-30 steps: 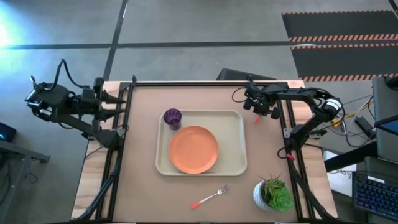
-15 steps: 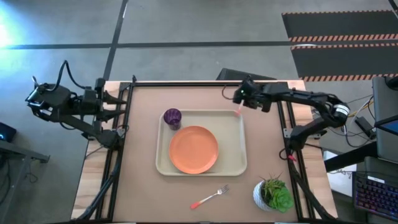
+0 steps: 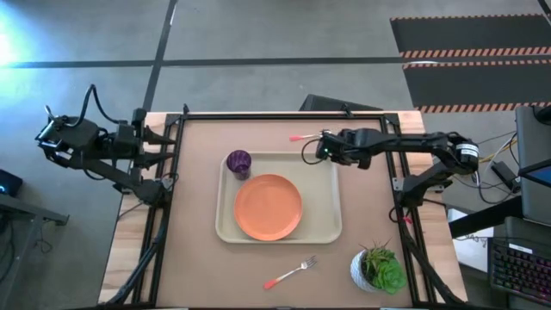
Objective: Pick and place plate/cup/fork/spoon on tray
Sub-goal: Put the orange spoon on the beige tray
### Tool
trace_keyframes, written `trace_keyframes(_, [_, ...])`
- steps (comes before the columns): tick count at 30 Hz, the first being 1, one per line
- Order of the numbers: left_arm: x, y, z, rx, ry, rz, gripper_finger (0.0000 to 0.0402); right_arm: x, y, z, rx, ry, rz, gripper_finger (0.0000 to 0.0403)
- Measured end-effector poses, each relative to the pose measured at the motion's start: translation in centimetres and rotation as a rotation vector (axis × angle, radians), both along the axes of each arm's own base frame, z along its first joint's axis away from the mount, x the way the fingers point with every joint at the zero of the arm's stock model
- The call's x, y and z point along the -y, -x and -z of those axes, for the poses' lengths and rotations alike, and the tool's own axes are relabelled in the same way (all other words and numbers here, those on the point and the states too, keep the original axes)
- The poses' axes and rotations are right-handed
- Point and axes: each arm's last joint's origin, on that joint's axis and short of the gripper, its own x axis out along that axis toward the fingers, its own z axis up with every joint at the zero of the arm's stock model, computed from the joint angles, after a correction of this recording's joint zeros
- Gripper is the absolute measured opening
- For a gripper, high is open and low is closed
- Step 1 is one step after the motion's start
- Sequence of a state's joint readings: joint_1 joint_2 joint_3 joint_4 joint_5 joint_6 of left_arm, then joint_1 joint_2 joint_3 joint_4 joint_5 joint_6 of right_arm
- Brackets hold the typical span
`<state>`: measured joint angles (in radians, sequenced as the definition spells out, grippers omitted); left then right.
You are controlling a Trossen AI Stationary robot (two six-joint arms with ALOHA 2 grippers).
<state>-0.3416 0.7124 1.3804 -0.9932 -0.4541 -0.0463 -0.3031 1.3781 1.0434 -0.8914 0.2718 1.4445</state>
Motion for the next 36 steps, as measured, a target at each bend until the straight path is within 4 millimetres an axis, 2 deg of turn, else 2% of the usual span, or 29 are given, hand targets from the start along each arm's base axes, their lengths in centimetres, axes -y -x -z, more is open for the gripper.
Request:
trace_keyframes(7, [0.1, -0.1, 0.0, -0.006, -0.001, 0.0, 0.012, 2.0, -0.9, -0.1, 0.054, 0.071, -0.048, 0.0009])
trace_keyframes(12, [0.1, -0.2, 0.0, -0.008, -0.003, 0.0, 0.012, 3.8, -2.3, 0.3, 0.174, 0.094, -0.116, 0.0009])
trace_keyframes(15, [0.1, -0.3, 0.1, -0.009, -0.003, 0.0, 0.012, 4.1, -3.2, 1.1, 0.205, 0.048, -0.175, 0.0009])
trace_keyframes(18, [0.1, -0.3, 0.1, -0.009, -0.002, 0.0, 0.012, 4.0, -3.6, 2.4, 0.167, -0.01, -0.229, 0.0009])
trace_keyframes(23, [0.1, -0.2, 0.0, -0.008, -0.002, 0.0, 0.012, 4.3, -4.1, 4.0, 0.143, -0.051, -0.216, 0.0009])
trace_keyframes(27, [0.1, -0.3, 0.1, -0.01, -0.002, 0.0, 0.012, 3.5, -5.2, 4.2, 0.192, -0.165, -0.313, 0.0009])
trace_keyframes(30, [0.1, -0.3, 0.1, -0.011, -0.002, 0.0, 0.012, 2.5, -5.9, 3.7, 0.23, -0.261, -0.404, 0.0009])
trace_keyframes(36, [0.1, -0.4, 0.1, -0.012, -0.003, 0.0, 0.012, 0.1, -6.2, 0.8, 0.183, -0.322, -0.498, 0.0009])
